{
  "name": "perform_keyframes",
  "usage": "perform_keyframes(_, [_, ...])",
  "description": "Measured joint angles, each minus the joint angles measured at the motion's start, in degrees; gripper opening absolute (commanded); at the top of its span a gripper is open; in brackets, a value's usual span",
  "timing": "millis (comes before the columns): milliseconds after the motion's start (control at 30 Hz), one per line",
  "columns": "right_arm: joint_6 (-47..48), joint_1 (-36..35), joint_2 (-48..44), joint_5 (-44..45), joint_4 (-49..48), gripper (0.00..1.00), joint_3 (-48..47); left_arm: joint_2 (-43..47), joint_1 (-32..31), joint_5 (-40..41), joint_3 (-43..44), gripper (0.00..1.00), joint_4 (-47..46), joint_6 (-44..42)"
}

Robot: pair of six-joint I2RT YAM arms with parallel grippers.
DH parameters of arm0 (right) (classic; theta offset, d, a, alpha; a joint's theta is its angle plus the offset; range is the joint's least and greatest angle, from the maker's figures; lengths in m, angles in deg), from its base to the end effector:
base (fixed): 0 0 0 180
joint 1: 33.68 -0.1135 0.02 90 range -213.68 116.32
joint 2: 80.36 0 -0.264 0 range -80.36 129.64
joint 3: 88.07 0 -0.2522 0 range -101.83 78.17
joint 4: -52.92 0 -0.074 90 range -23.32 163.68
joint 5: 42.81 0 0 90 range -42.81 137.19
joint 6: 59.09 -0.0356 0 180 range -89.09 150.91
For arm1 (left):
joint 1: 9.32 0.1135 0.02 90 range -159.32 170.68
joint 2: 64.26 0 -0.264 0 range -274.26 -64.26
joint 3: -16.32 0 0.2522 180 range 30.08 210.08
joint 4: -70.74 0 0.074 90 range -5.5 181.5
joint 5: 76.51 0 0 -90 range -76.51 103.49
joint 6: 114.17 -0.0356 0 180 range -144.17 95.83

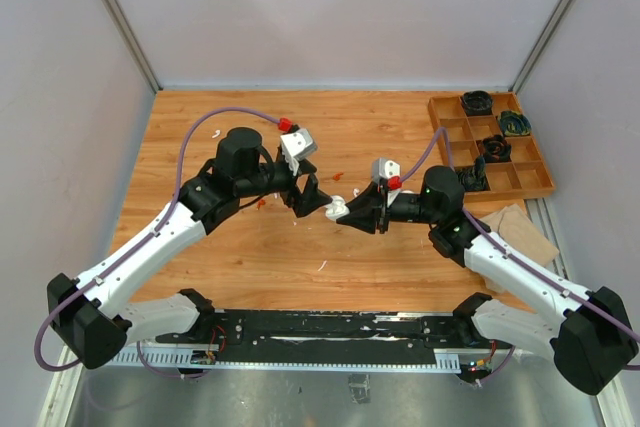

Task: Insert the wireless bluetooth earbuds into the charging case
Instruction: Open the charging case, then pick up the earbud from the center of the board.

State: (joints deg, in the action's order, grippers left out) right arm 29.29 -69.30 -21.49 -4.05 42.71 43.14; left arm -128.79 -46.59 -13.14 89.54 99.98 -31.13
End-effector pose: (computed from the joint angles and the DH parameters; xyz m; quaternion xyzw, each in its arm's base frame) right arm 0.1693 0.1554 0.2956 -0.4789 0.5195 0.4932 0.5074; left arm 0.1932 -0.1670 0.3528 0.4226 0.6916 -0.3276 0.4856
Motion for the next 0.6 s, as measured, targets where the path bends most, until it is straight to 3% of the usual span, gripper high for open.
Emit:
perform_keyframes(333, [-0.2, 0.0, 1.4, 1.4, 1.5, 0.01, -1.1, 0.1, 1.2, 1.9, 0.0, 0.90, -0.4, 1.9])
perform_keyframes(600, [2.1, 0.0, 0.1, 5.5, 1.5, 0.01, -1.1, 0.6, 5.3, 11.7, 0.7, 0.91, -0.2, 7.0])
